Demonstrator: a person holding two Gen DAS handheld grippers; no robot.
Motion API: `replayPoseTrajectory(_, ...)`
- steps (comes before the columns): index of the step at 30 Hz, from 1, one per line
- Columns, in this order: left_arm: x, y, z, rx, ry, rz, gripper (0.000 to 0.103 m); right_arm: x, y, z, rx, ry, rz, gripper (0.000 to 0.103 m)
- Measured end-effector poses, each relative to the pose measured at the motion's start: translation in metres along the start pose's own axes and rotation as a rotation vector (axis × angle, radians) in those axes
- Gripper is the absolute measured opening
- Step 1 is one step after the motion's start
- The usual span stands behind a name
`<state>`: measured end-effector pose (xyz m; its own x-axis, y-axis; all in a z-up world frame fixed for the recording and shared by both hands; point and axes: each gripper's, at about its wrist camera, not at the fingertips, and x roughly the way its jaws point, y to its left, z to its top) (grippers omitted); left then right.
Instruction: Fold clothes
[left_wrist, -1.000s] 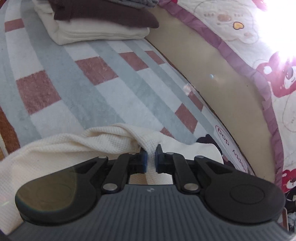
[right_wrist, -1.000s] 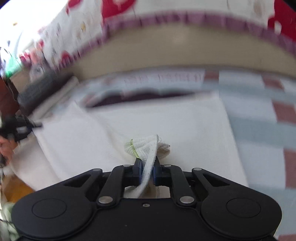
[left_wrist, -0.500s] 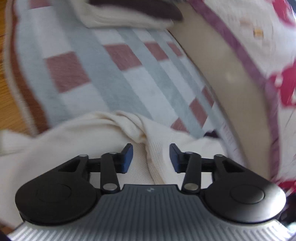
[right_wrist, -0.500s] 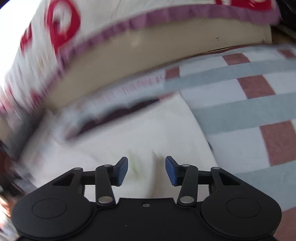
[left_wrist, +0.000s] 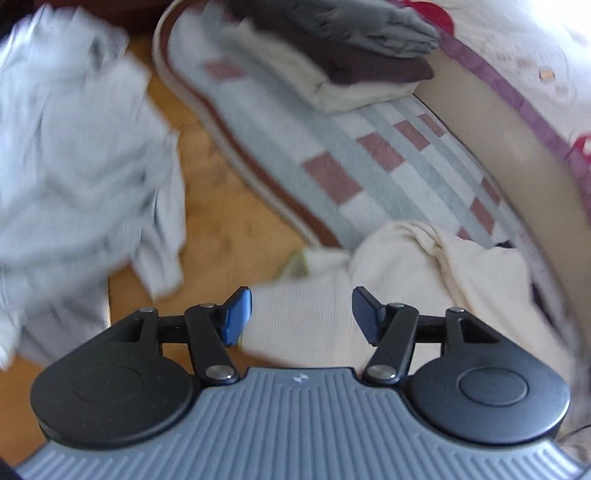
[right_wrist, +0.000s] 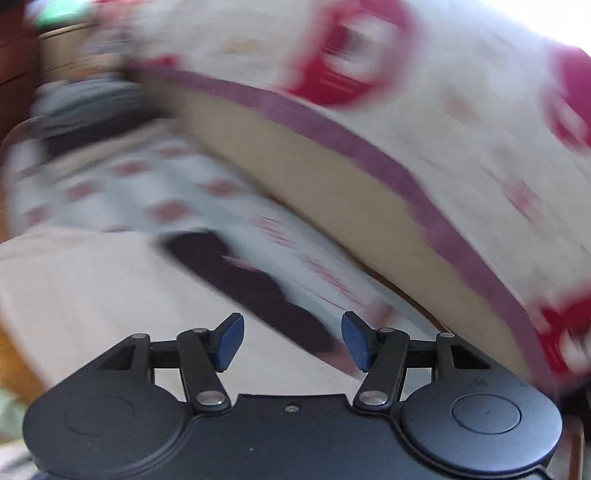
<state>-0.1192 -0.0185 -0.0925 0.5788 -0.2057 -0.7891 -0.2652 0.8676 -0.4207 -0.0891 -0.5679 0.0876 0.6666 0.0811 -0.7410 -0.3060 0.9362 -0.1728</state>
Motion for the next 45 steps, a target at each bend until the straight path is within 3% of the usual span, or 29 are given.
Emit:
replayPoseTrajectory(4,0.005,0.024,-0.013,-0.082,0.022,-0.066,0.060,0.023,0.080,0.033,-0.049,-0.031,0.262,0.064)
replayPoseTrajectory(6,0.007,0.021,-0.017,-0.021,-0.005,-0.059,0.060,0.044,0.128,0.040,-0.085,-0.012,0.377,0.064)
replayPoseTrajectory(8,0.010,0.010,-0.024,0.114,-0.027,-0.040,0.060,0.067,0.179,0.040,-0.154,0.040,0.457,0.064)
replayPoseTrajectory(11,0.016,-0.013,-0.037,0.379,-0.052,-0.001,0.072,0.097,0.233,0.034,-0.209,0.052,0.534,0.064)
replayPoseTrajectory(13,0.024,-0.014,-0.039,0.389,-0.051,0.007,0.075,0.117,0.262,0.030,-0.216,0.037,0.574,0.064)
replayPoseTrajectory(17,0.039,0.014,-0.028,0.168,-0.040,-0.103,0.079,0.152,0.290,0.010,-0.178,0.049,0.638,0.064)
replayPoseTrajectory(18,0.042,0.022,-0.026,0.110,-0.036,-0.135,0.075,0.153,0.295,0.003,-0.203,0.057,0.636,0.064)
replayPoseTrajectory(19,0.042,0.027,-0.025,0.086,-0.046,-0.183,0.041,0.153,0.300,-0.003,-0.241,0.059,0.626,0.064)
replayPoseTrajectory(20,0.041,0.029,-0.025,0.087,-0.061,-0.232,0.017,0.151,0.304,-0.008,-0.278,0.057,0.612,0.064)
replayPoseTrajectory(21,0.041,0.028,-0.021,0.095,-0.062,-0.268,0.008,0.149,0.308,-0.011,-0.316,0.051,0.596,0.064)
replayPoseTrajectory(24,0.027,0.016,-0.004,0.101,-0.130,-0.300,0.008,0.136,0.312,-0.011,-0.338,-0.040,0.550,0.064)
replayPoseTrajectory(27,0.015,0.004,0.020,0.051,-0.124,-0.366,0.008,0.123,0.317,-0.004,-0.317,-0.157,0.536,0.064)
replayPoseTrajectory(30,0.006,-0.028,0.034,0.143,-0.081,-0.347,0.008,0.113,0.334,0.001,-0.362,-0.250,0.527,0.066)
replayPoseTrajectory(33,-0.003,-0.052,0.036,0.219,-0.065,-0.377,0.008,0.118,0.357,0.007,-0.430,-0.296,0.391,0.071)
replayPoseTrajectory(34,-0.007,-0.058,0.036,0.238,-0.062,-0.395,0.008,0.122,0.358,0.009,-0.419,-0.313,0.351,0.070)
replayPoseTrajectory(35,-0.010,-0.065,0.036,0.258,-0.059,-0.413,0.007,0.126,0.356,0.011,-0.385,-0.332,0.320,0.062)
replayPoseTrajectory(36,-0.013,-0.070,0.036,0.272,-0.060,-0.426,0.008,0.129,0.349,0.013,-0.330,-0.345,0.320,0.047)
replayPoseTrajectory(37,-0.017,-0.070,0.035,0.263,-0.080,-0.418,0.010,0.134,0.336,0.015,-0.244,-0.326,0.349,0.018)
replayPoseTrajectory(38,-0.021,-0.069,0.035,0.255,-0.100,-0.410,0.014,0.140,0.320,0.019,-0.145,-0.287,0.384,0.018)
replayPoseTrajectory(40,-0.025,-0.061,0.034,0.211,-0.148,-0.392,0.047,0.154,0.285,0.016,0.058,-0.224,0.426,0.018)
replayPoseTrajectory(42,-0.022,-0.047,0.033,0.139,-0.170,-0.372,0.050,0.170,0.253,0.004,0.244,-0.157,0.468,0.018)
replayPoseTrajectory(45,0.002,-0.033,0.032,0.043,-0.054,-0.360,0.050,0.187,0.221,-0.014,0.477,-0.104,0.571,0.018)
